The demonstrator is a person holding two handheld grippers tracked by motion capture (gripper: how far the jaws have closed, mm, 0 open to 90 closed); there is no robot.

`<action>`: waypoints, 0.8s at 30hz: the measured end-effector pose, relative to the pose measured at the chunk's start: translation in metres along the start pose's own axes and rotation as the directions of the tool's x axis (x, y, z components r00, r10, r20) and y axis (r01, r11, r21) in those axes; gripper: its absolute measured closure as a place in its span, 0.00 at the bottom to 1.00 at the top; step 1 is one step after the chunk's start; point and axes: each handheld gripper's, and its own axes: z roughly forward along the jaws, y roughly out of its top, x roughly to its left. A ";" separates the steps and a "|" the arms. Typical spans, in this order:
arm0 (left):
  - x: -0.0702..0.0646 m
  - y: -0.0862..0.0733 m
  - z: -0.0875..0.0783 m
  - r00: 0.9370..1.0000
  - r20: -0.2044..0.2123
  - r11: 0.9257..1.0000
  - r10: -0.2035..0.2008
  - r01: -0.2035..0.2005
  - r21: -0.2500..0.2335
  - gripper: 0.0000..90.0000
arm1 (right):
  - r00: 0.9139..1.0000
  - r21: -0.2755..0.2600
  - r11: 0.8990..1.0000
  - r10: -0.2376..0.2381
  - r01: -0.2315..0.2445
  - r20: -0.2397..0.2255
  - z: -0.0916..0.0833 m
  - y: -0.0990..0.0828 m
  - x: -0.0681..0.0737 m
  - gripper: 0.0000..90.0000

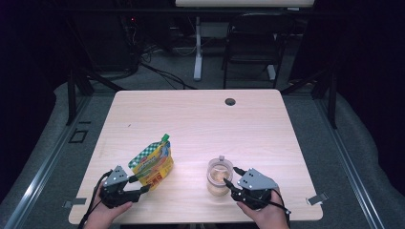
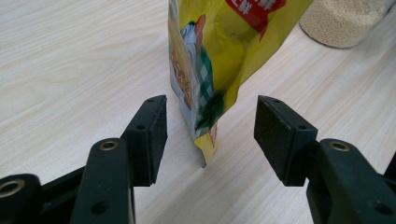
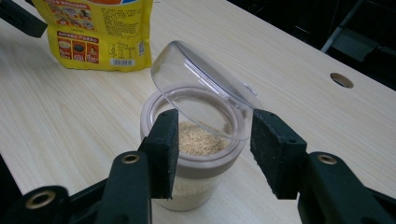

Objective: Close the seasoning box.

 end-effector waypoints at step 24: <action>0.000 0.000 0.000 1.000 -0.004 1.000 0.001 -0.001 0.004 0.50 | 0.991 -0.011 0.991 0.130 -0.130 -0.038 -0.002 -0.030 -0.001 0.54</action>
